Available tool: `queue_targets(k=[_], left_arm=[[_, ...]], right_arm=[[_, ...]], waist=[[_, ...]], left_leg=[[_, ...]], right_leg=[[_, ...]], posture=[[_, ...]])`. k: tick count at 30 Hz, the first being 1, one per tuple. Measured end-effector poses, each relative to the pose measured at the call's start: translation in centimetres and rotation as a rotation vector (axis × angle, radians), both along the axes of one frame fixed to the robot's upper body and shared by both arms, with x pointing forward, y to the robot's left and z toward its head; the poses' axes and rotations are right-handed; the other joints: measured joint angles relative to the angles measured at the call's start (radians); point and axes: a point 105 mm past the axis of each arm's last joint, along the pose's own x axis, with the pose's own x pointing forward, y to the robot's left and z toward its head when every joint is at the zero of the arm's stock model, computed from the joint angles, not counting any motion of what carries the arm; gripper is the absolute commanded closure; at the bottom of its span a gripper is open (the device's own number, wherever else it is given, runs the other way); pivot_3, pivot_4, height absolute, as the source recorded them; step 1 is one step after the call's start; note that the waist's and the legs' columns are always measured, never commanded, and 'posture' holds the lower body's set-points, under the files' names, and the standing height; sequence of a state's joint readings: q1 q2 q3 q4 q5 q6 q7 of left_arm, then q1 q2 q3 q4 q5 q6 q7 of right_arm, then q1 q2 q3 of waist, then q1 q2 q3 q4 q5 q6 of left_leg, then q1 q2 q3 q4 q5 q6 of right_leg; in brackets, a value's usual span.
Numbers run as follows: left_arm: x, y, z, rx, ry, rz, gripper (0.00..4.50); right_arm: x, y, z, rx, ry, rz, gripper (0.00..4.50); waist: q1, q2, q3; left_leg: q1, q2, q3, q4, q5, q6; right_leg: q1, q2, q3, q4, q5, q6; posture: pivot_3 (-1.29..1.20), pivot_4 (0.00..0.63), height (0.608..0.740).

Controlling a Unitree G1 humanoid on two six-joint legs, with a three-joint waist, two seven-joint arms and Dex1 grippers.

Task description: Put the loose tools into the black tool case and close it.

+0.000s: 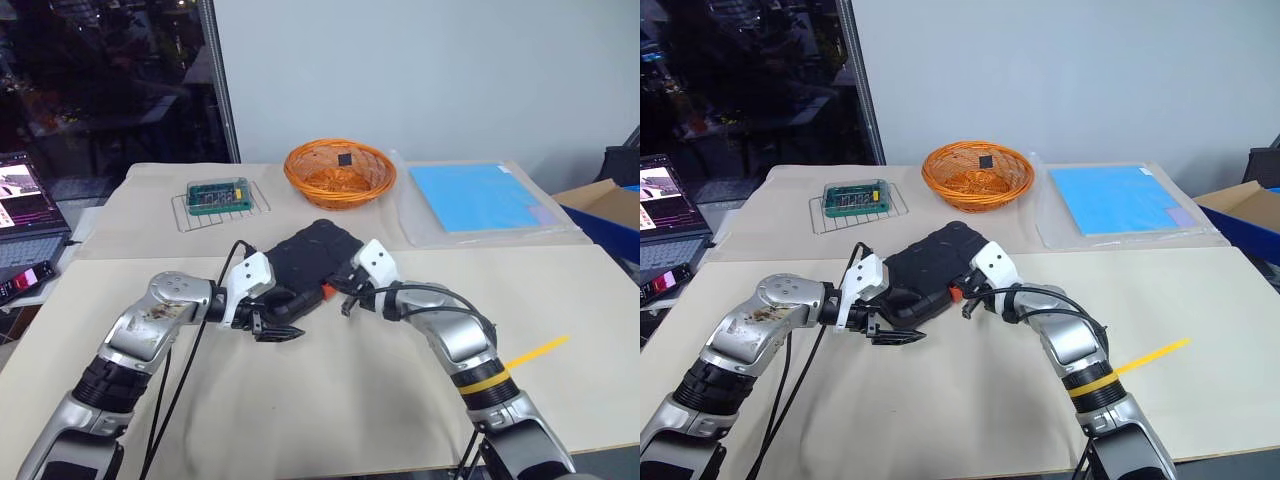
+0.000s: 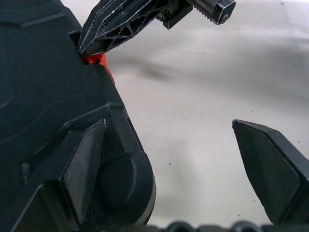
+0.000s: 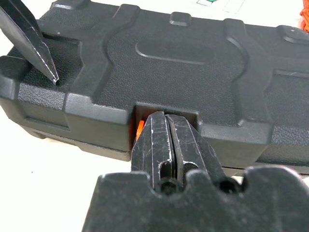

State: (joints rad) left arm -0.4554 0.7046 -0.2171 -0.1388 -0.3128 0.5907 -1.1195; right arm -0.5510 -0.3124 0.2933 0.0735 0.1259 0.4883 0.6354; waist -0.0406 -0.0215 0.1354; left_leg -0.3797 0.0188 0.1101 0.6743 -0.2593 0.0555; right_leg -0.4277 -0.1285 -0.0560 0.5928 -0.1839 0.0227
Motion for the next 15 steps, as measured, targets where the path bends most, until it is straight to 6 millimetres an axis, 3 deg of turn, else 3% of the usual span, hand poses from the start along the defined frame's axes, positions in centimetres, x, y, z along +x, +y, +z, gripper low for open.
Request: queue_targets(k=[8,15], left_arm=[[0.04,0.28,0.02,-0.001,-0.009,0.020,0.00],[0.06,0.50,0.23,0.000,-0.025,0.032,0.00]], right_arm=[[0.43,0.34,0.08,-0.010,0.009,0.015,4.47],[0.61,0.61,0.46,0.036,-0.042,0.016,4.47]], waist=[[-0.003,0.004,0.002],[-0.002,0.004,0.001]], left_leg=[[-0.006,0.011,0.001,-0.002,0.000,0.000],[-0.010,0.012,0.003,-0.006,0.001,-0.002]], right_leg=[[-0.001,0.001,-0.019,-0.014,0.000,0.000],[-0.010,0.000,-0.020,-0.015,0.000,0.000]], posture=[[0.00,0.150,0.740],[0.00,0.150,0.740]])
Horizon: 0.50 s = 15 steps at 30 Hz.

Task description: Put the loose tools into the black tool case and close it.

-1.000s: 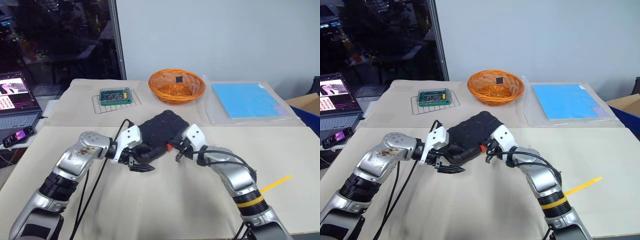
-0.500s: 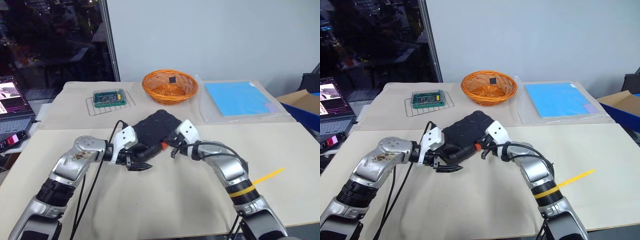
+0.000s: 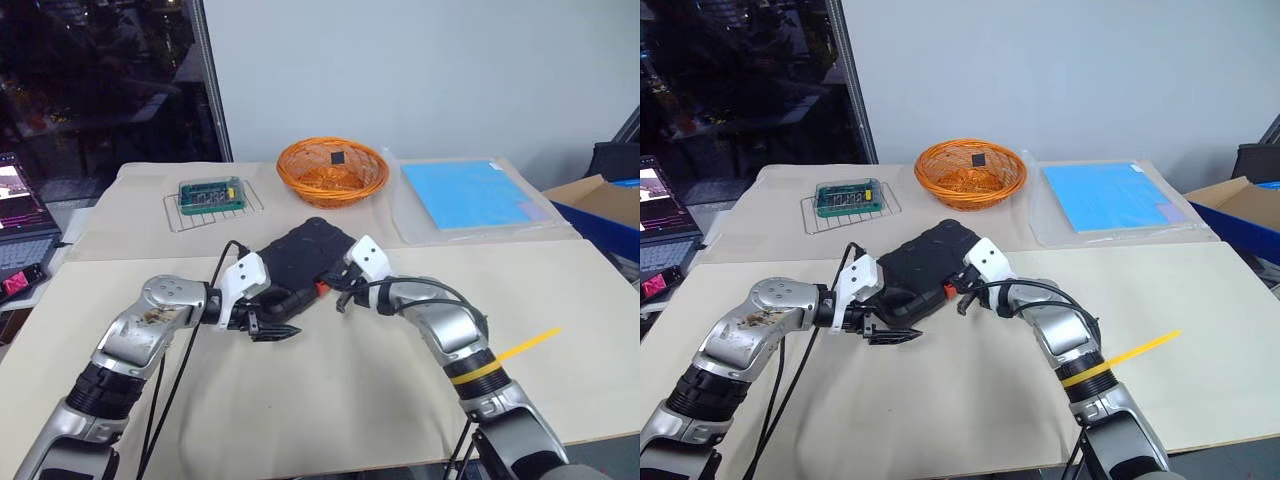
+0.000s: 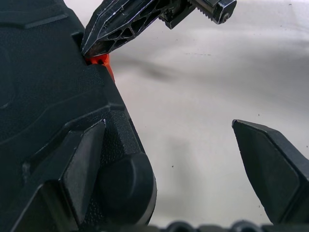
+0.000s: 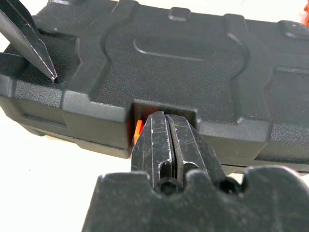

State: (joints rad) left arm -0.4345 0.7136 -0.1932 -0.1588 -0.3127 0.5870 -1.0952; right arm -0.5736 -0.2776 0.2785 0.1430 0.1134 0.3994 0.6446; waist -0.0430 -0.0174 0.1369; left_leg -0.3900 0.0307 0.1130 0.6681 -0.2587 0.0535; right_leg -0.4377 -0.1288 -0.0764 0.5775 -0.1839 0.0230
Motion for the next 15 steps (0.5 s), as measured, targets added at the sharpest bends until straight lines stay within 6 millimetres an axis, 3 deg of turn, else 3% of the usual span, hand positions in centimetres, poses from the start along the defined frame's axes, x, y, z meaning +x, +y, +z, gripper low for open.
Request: queue_targets(k=[2,5,6,7,9,10,15], left_arm=[[0.0,0.0,0.2,-0.010,-0.015,-0.004,0.00],[-0.5,-0.7,0.8,-0.132,-0.053,-0.008,0.00],[-0.8,-1.1,1.1,-0.194,-0.060,-0.009,0.00],[-1.3,-1.2,1.2,-0.242,-0.044,-0.016,0.00],[-1.9,-0.8,1.8,-0.300,-0.026,-0.002,0.00],[-2.2,-0.3,2.1,-0.333,-0.009,0.021,0.00],[-4.0,1.0,3.0,-0.407,0.001,0.091,0.00]], right_arm=[[-0.2,0.0,0.3,0.052,-0.033,-0.009,4.47],[-1.0,-1.1,1.2,0.125,-0.093,-0.027,4.47],[-1.5,-2.0,1.8,0.150,-0.102,-0.031,3.90],[-2.2,-3.2,2.4,0.161,-0.116,-0.026,3.72],[-3.6,-5.6,3.4,0.139,-0.133,-0.016,3.05],[-4.8,-7.2,3.7,0.112,-0.130,0.000,2.53],[-9.1,-11.7,3.7,0.020,-0.046,0.026,0.91]], waist=[[0.001,0.000,0.001],[0.011,0.011,0.010],[0.022,0.008,0.012],[0.029,0.007,0.015],[0.041,0.008,0.017],[0.044,0.008,0.017],[0.048,0.007,0.018]], left_leg=[[-0.001,0.001,0.000,0.000,0.001,-0.001],[-0.013,0.000,0.005,0.000,0.004,-0.005],[-0.019,-0.003,0.009,0.002,0.008,-0.007],[-0.022,-0.004,0.009,0.003,0.008,-0.006],[-0.027,-0.004,0.009,0.003,0.009,0.001],[-0.028,-0.004,0.008,0.004,0.007,-0.004],[-0.033,-0.002,0.008,0.010,-0.005,-0.003]], right_leg=[[-0.002,0.000,-0.002,0.000,0.000,0.000],[-0.014,-0.002,-0.001,0.001,0.009,-0.002],[-0.019,-0.002,-0.001,0.002,0.031,-0.009],[-0.021,0.000,-0.002,0.006,0.035,-0.006],[-0.025,0.006,-0.005,0.006,0.033,-0.011],[-0.025,0.007,-0.007,0.004,0.029,-0.010],[-0.023,0.012,-0.014,0.001,0.021,-0.005]], posture=[[0.00,0.150,0.740],[0.00,0.150,0.740],[0.00,0.150,0.740],[0.00,0.150,0.740],[0.00,0.150,0.740],[0.00,0.150,0.740],[0.00,0.150,0.740]])
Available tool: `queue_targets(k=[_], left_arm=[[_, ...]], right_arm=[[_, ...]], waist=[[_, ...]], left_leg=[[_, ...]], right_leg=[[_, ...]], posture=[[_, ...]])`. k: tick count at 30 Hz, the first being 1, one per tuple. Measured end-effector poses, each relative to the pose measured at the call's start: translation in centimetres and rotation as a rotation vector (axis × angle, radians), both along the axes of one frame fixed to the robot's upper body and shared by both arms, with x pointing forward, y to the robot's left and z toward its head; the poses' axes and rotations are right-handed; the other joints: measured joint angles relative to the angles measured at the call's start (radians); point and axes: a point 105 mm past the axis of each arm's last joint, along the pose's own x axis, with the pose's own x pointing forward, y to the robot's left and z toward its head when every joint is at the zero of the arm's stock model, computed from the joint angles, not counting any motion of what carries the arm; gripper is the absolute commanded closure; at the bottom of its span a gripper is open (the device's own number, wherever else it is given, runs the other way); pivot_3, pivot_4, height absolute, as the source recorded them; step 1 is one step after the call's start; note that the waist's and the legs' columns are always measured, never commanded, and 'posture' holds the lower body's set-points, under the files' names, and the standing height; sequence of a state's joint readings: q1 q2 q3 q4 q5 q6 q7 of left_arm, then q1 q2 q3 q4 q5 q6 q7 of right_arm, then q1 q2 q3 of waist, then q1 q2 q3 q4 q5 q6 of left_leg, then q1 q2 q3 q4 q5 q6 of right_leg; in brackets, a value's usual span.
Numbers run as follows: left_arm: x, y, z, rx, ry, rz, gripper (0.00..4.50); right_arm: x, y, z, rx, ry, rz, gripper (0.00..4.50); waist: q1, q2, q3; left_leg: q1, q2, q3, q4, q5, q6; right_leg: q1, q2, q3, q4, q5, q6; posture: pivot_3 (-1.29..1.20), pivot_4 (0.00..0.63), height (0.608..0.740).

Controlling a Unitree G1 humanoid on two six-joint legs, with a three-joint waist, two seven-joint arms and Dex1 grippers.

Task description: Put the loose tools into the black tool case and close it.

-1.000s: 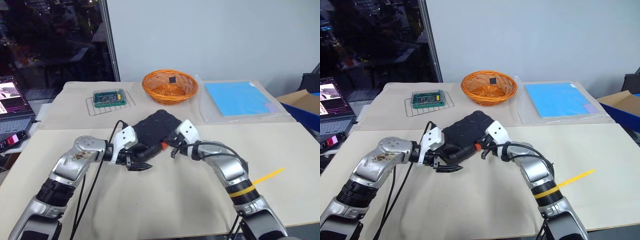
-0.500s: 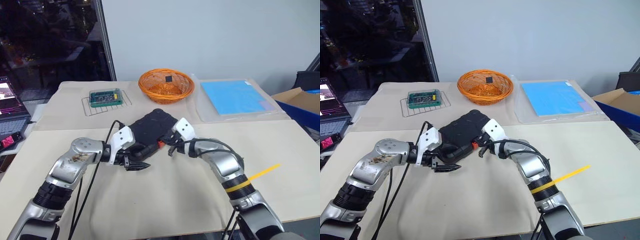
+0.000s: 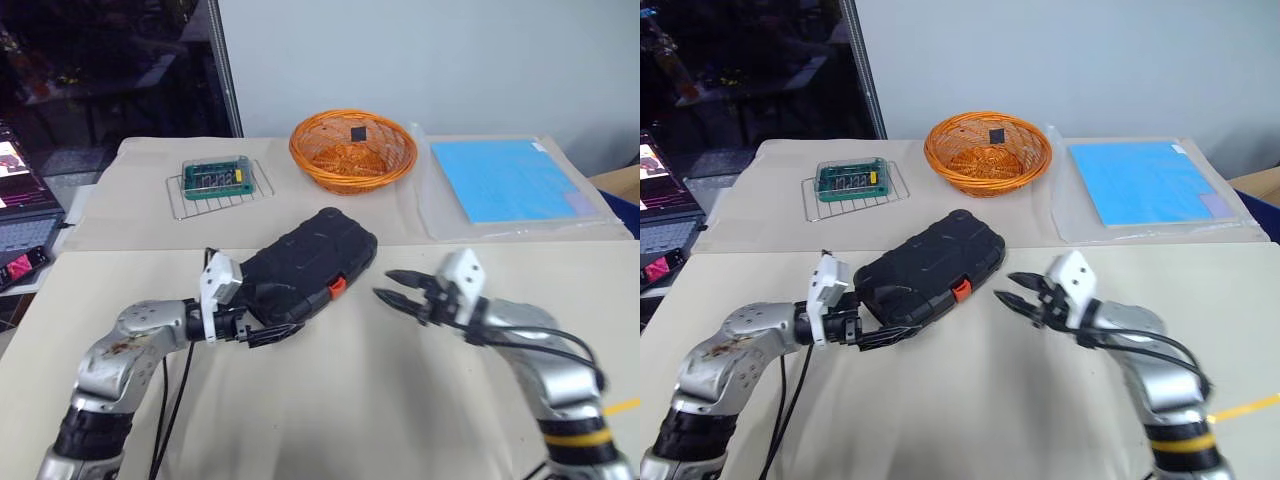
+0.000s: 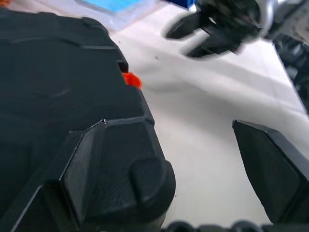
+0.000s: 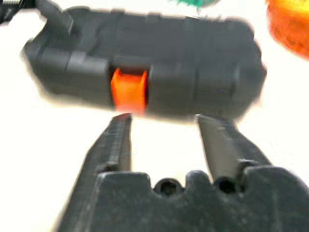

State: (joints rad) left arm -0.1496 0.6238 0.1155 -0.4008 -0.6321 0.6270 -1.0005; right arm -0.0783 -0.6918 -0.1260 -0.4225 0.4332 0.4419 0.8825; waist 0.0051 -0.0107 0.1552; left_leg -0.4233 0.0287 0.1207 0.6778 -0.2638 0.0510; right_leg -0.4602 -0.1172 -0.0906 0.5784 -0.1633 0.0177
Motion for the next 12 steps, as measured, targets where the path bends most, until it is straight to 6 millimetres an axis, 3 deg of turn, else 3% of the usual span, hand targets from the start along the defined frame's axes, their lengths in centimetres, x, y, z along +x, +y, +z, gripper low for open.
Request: queue_targets(k=[3,7,12], left_arm=[[-1.2,1.5,-0.3,0.003,0.029,0.060,0.00],[-3.0,3.4,-1.0,0.020,0.068,0.140,0.00],[-4.8,5.3,-2.2,0.082,0.104,0.204,0.00]], right_arm=[[-1.7,-2.5,0.6,-0.040,0.010,-0.034,0.10],[-4.0,-4.8,0.9,-0.066,0.035,-0.071,0.10],[-5.7,-6.4,0.8,-0.098,0.046,-0.112,0.10]], waist=[[0.006,-0.002,0.002],[0.011,-0.008,0.006],[0.014,-0.010,0.008]], left_leg=[[0.000,-0.001,0.000,0.002,-0.004,0.001],[0.002,-0.001,-0.002,0.005,-0.008,0.005],[0.007,0.000,-0.003,0.007,-0.009,0.006]], right_leg=[[0.002,0.000,-0.001,-0.002,-0.003,0.004],[0.004,-0.003,-0.001,-0.002,-0.011,0.012],[0.006,-0.003,-0.001,0.001,-0.013,0.003]], posture=[[0.00,0.150,0.740],[0.00,0.150,0.740],[0.00,0.150,0.740]])
